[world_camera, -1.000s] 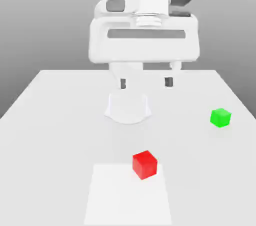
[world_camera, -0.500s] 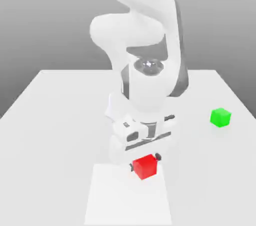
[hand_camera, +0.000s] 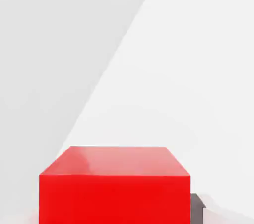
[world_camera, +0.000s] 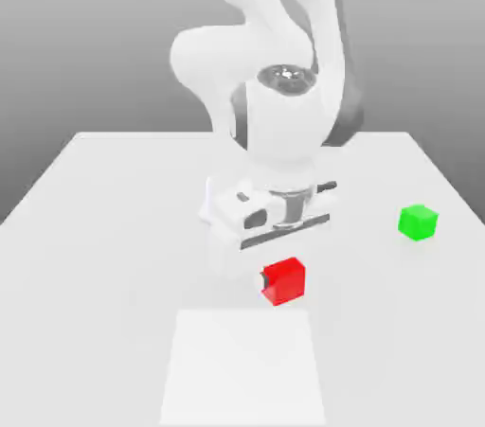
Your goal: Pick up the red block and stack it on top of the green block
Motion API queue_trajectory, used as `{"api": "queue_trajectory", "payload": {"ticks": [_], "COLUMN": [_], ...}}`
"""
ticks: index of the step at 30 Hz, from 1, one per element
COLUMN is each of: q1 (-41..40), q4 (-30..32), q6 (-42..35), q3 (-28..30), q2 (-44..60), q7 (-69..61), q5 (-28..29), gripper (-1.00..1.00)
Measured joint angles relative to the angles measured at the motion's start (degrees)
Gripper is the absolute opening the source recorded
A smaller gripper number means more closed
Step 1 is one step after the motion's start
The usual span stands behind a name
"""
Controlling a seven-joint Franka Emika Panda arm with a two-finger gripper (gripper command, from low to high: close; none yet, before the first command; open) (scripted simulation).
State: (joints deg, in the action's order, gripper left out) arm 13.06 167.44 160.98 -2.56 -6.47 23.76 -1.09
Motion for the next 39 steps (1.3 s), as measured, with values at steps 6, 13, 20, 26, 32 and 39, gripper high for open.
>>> {"api": "queue_trajectory", "payload": {"ticks": [6,13,20,26,32,39], "q1": [10.2,22.4,34.8,36.4,31.8,31.0], "q4": [-0.8,-1.8,-2.9,-3.5,-3.9,-4.2], "q6": [-2.3,-4.8,-7.5,-6.2,-1.8,3.9], "q3": [-7.4,-16.0,-24.3,-29.8,-30.9,-30.1], "q2": [-1.6,-3.4,-5.4,-2.8,4.0,10.2], "q7": [-1.3,-3.0,-4.7,-0.2,9.7,14.8], "q5": [-3.2,-7.1,-11.1,-5.4,8.7,16.0], "gripper": [-1.0,-1.0,-1.0,-1.0,-1.0,-1.0]}}
